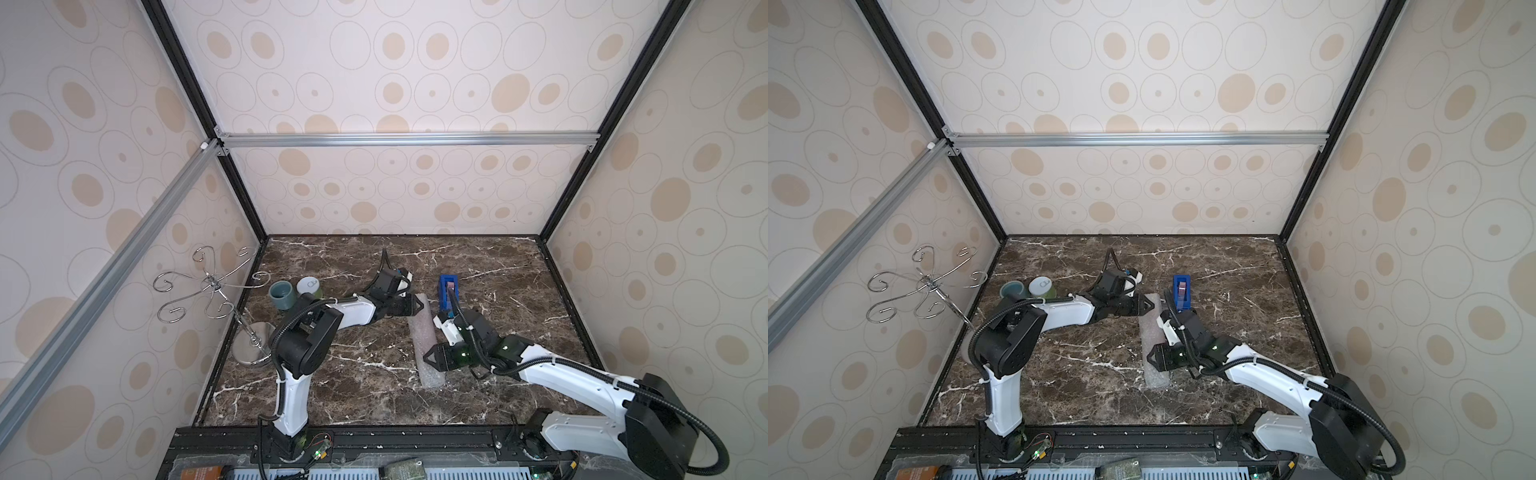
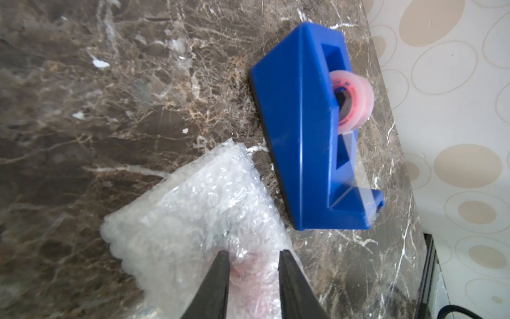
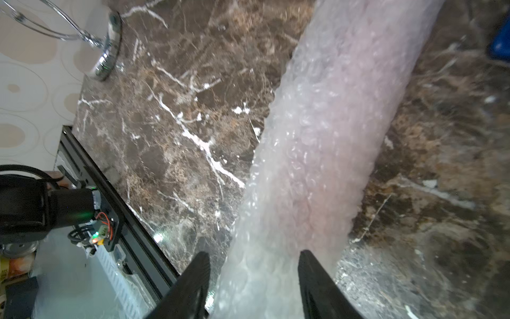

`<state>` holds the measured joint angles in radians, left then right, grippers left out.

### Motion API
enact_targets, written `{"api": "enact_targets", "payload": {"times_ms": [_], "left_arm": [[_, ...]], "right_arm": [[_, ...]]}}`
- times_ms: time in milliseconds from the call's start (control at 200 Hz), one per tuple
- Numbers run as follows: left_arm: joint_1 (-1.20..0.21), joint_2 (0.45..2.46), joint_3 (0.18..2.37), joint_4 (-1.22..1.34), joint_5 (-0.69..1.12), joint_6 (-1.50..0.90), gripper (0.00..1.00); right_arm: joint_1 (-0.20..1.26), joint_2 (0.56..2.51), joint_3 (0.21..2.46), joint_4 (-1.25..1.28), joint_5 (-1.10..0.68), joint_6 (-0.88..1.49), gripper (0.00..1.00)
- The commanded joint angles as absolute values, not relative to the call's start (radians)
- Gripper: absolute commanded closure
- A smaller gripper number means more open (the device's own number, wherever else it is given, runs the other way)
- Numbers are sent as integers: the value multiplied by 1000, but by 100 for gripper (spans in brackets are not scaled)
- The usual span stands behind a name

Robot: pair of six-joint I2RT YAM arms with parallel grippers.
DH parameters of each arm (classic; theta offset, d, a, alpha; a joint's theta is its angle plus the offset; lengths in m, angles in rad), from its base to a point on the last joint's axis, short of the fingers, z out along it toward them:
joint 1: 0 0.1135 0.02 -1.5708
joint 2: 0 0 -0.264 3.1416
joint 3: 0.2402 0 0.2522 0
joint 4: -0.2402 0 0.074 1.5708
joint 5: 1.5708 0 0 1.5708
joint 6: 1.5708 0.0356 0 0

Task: Wrap wine bottles in bubble wrap
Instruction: Adjust the bubble wrap at the center of the board.

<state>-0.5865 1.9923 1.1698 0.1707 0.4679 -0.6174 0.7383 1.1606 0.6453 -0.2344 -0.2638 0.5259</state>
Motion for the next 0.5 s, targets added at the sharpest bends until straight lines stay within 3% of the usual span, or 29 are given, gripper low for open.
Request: {"api": "enact_targets", "payload": {"times_ms": [0, 150, 325, 495], "left_arm": [[-578, 2015, 1190, 141, 498, -553, 68], [-575, 2014, 1184, 139, 509, -545, 67], [-575, 2003, 1160, 170, 531, -556, 66], [-574, 1975, 1147, 184, 540, -564, 65]], "right_arm": [[704, 1093, 682, -283, -163, 553, 45], [548, 1142, 765, -357, -231, 576, 42], [543, 1339, 918, -460, -259, 521, 30], [546, 1471, 932, -347, -342, 599, 25]]}}
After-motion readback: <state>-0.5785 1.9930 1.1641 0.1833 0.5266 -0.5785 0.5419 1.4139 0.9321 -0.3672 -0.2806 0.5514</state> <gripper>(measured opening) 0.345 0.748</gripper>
